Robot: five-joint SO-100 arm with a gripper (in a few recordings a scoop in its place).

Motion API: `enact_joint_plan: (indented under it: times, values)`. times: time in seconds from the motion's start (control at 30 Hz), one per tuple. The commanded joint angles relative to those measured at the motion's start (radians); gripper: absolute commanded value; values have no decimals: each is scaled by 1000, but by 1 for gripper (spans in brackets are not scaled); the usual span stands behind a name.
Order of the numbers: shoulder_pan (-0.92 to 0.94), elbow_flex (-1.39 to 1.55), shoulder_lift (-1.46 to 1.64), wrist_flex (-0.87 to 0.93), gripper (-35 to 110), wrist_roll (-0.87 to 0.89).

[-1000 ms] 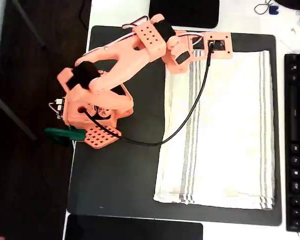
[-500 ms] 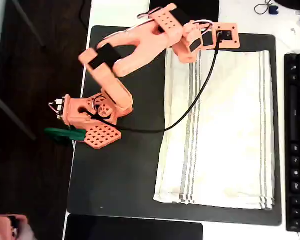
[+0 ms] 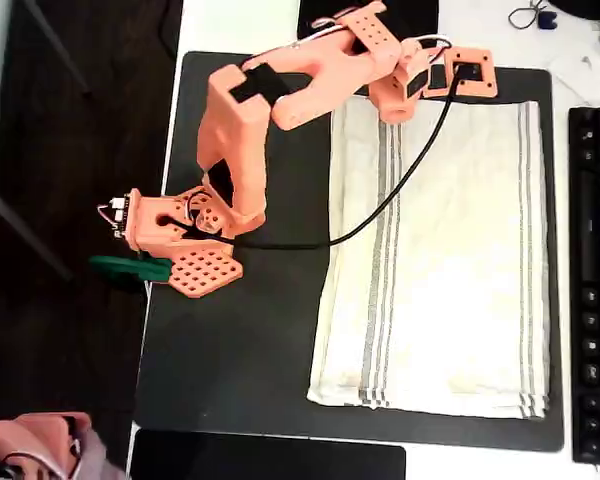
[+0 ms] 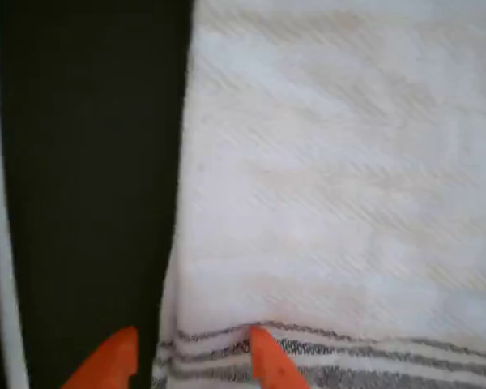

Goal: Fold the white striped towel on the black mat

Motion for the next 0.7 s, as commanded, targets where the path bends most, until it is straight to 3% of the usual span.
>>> enact_joint_plan:
  times: [0.0,0.27,0.67]
  values:
    - [3,-63,-14,-8,17,6]
    - [48,-78,-37,9,0,-34]
    - [169,-9,199,115,0,-84]
